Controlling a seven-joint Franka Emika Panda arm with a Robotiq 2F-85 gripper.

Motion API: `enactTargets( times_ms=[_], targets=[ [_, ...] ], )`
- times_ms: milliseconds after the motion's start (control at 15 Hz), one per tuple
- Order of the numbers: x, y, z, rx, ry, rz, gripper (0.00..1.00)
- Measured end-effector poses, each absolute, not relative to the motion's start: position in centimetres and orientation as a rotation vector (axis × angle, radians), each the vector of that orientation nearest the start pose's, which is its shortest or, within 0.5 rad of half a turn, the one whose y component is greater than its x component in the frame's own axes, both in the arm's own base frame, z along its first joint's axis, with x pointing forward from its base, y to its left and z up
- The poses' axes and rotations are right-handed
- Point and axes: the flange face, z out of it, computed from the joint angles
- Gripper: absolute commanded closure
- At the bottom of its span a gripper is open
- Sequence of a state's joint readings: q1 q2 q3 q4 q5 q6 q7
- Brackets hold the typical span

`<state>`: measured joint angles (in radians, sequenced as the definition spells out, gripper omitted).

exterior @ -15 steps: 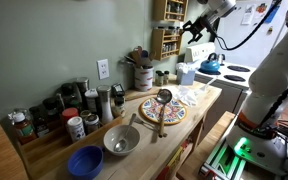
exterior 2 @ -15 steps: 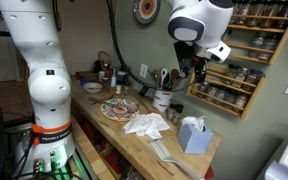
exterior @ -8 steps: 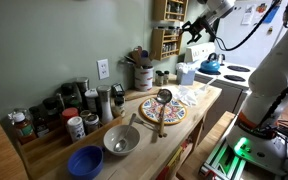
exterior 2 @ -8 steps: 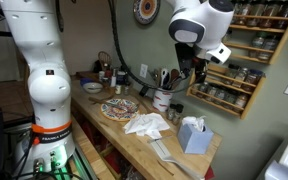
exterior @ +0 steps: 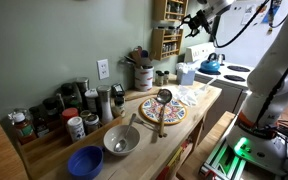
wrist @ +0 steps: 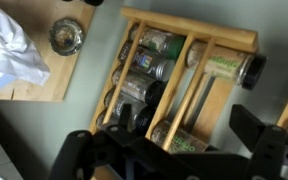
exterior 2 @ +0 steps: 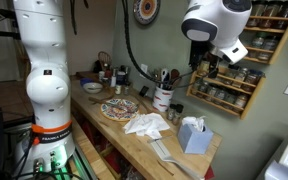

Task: Take the spice bottle off of the spice rack

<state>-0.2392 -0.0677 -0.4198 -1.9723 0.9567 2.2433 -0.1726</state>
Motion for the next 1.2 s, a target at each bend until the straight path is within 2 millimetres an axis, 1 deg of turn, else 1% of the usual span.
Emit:
enactTargets(
  times_ms=[267,533,933,1200],
  targets=[
    [48.0,-36.2,54.3,-1.915,1.224,-0.809,0.0],
    [49.7,-37.5,53.7,-1.802,1.27,-0.817,0.0],
    [52.2,-38.1,53.2,-1.732,1.332,-0.792,0.0],
    [53.8,-38.2,53.4,-1.7,1.366,-0.771,0.0]
  ],
)
